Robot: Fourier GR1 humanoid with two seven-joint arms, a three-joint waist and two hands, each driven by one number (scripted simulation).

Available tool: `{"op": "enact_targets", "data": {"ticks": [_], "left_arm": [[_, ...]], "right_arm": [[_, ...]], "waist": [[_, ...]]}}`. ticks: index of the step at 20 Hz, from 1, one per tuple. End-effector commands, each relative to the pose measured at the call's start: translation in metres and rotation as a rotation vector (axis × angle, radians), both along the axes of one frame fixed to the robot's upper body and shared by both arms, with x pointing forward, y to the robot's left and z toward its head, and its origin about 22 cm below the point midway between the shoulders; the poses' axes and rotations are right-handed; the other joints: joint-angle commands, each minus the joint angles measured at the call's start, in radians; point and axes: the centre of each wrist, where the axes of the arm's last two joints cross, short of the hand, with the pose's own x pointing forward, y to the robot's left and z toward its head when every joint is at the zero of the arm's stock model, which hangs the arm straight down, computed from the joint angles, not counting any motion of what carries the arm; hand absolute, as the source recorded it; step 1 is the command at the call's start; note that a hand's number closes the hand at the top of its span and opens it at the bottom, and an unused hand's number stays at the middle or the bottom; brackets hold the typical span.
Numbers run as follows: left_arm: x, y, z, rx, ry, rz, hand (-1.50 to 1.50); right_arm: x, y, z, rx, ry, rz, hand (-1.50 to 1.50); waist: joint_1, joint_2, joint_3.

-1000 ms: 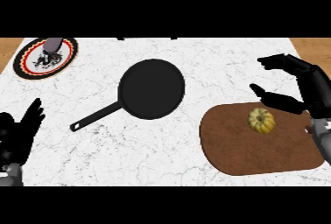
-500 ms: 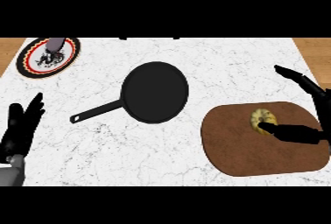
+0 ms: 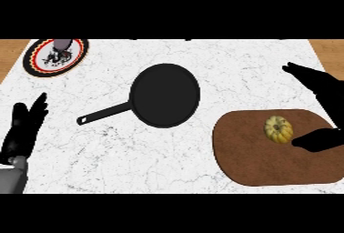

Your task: Pick the squash from the cutting board and place it in the pan

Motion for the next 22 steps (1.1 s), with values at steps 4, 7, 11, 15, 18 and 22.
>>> {"op": "enact_targets", "data": {"ticks": [4, 7, 11, 15, 18, 22], "left_arm": [[0.008, -0.006, -0.002, -0.002, -0.001, -0.032, 0.00], [0.008, -0.003, 0.010, -0.001, 0.005, -0.025, 0.00], [0.001, 0.006, -0.013, -0.001, 0.007, -0.002, 0.00], [-0.002, 0.006, -0.001, 0.008, -0.014, 0.001, 0.00], [0.010, -0.006, 0.005, -0.004, 0.001, 0.001, 0.00], [0.002, -0.003, 0.004, 0.005, 0.004, -0.002, 0.00]], "right_arm": [[0.008, 0.057, 0.016, -0.374, 0.193, -0.111, -1.50], [0.013, 0.077, -0.002, -0.463, 0.270, -0.133, -1.50], [0.031, 0.096, -0.029, -0.547, 0.360, -0.144, -1.50], [0.024, 0.096, -0.050, -0.552, 0.411, -0.158, -1.50], [0.021, 0.103, -0.069, -0.576, 0.406, -0.165, -1.50], [0.020, 0.083, -0.077, -0.605, 0.408, -0.194, -1.50]], "waist": [[0.025, 0.003, 0.000], [0.014, 0.000, 0.004], [0.007, 0.005, 0.005], [-0.008, 0.000, 0.006], [-0.010, 0.000, 0.006], [-0.014, -0.001, 0.006]]}}
